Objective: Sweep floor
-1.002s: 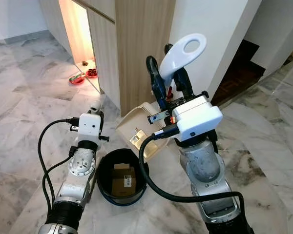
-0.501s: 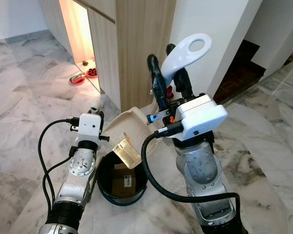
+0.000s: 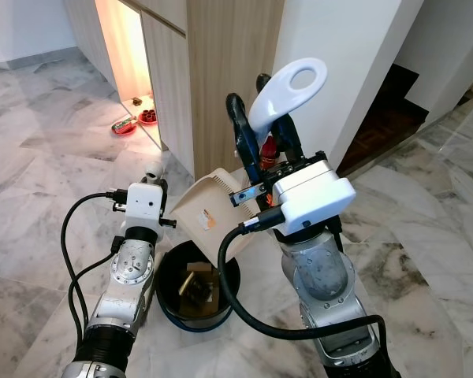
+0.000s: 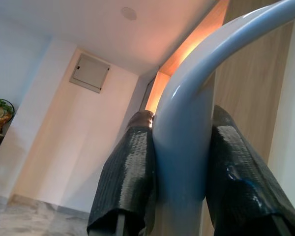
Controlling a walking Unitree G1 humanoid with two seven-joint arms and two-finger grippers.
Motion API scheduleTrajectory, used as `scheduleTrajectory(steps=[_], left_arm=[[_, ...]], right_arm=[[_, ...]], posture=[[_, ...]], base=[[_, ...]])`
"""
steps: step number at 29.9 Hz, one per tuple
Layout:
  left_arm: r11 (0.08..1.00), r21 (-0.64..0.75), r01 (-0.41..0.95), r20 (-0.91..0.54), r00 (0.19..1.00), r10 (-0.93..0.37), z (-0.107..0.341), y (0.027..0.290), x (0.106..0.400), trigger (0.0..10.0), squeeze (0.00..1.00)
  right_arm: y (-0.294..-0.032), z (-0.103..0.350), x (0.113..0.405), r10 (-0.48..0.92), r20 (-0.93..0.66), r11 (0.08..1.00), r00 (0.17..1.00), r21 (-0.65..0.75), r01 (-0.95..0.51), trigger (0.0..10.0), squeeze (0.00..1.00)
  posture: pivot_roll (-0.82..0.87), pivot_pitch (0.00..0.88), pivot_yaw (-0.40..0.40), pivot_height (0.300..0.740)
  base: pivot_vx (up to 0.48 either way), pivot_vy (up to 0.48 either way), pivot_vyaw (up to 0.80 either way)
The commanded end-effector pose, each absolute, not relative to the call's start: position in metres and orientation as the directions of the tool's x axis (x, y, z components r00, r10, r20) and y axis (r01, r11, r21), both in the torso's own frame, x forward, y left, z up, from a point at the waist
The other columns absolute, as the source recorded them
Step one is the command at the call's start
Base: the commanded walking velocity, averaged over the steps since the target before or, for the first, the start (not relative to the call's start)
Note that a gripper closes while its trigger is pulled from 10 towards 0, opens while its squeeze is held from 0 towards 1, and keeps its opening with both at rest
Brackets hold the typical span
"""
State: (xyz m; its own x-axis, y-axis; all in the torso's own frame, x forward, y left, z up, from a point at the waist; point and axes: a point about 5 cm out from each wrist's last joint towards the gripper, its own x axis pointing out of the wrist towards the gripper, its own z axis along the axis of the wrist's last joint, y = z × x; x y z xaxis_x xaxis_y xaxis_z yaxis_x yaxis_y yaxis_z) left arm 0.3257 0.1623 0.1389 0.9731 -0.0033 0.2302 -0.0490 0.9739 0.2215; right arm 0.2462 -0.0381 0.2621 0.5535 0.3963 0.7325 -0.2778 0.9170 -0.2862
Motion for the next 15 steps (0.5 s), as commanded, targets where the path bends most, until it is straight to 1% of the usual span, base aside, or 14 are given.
scheduleTrajectory(steps=[1,4,5,8,9,10,12,13,15], left_arm=[[0.975,0.217,-0.046,0.3,0.954,-0.022,0.153,0.157,0.326,10.0,0.0],[0.975,0.219,-0.046,0.296,0.955,-0.021,0.152,0.158,0.326,10.0,0.0],[0.974,0.221,-0.047,0.293,0.956,-0.021,0.151,0.159,0.325,10.0,0.0],[0.974,0.223,-0.045,0.289,0.957,-0.022,0.15,0.16,0.325,10.0,0.0],[0.973,0.225,-0.044,0.288,0.957,-0.023,0.15,0.16,0.325,10.0,0.0],[0.973,0.225,-0.044,0.288,0.957,-0.023,0.15,0.16,0.325,10.0,0.0],[0.973,0.227,-0.043,0.286,0.958,-0.024,0.149,0.161,0.324,10.0,0.0],[0.973,0.227,-0.043,0.286,0.958,-0.024,0.149,0.161,0.324,10.0,0.0],[0.972,0.23,-0.042,0.283,0.959,-0.025,0.149,0.162,0.324,10.0,0.0]], right_arm=[[-0.042,0.274,0.24,0.385,0.78,0.922,0.493,-0.301,-0.243,10.0,0.0],[-0.058,0.274,0.249,0.328,0.777,0.944,0.538,-0.278,-0.176,10.0,0.0],[-0.074,0.274,0.257,0.294,0.772,0.952,0.563,-0.287,-0.104,10.0,0.0],[-0.094,0.273,0.264,0.254,0.763,0.952,0.595,-0.306,-0.013,10.0,0.0],[-0.11,0.271,0.269,0.22,0.757,0.949,0.616,-0.313,0.046,10.0,0.0],[-0.11,0.271,0.269,0.22,0.757,0.949,0.616,-0.313,0.046,10.0,0.0],[-0.137,0.269,0.273,0.133,0.747,0.946,0.652,-0.291,0.141,10.0,0.0],[-0.137,0.269,0.273,0.133,0.747,0.946,0.652,-0.291,0.141,10.0,0.0],[-0.159,0.266,0.275,0.05,0.74,0.945,0.671,-0.252,0.208,10.0,0.0]], posture=[[0.13,0.067,-0.086,0.74],[0.13,0.067,-0.084,0.74],[0.13,0.067,-0.084,0.74],[0.13,0.068,-0.081,0.74],[0.13,0.067,-0.08,0.74],[0.13,0.067,-0.08,0.74],[0.13,0.066,-0.077,0.74],[0.13,0.066,-0.077,0.74],[0.12,0.065,-0.074,0.74]], base=[[0.0,0.0,0.0],[0.0,0.0,0.0],[0.0,0.0,0.0],[0.0,0.0,0.0],[0.0,0.0,0.0],[0.0,0.0,0.0],[0.0,0.0,0.0],[0.0,0.0,0.0],[0.0,0.0,0.0]])
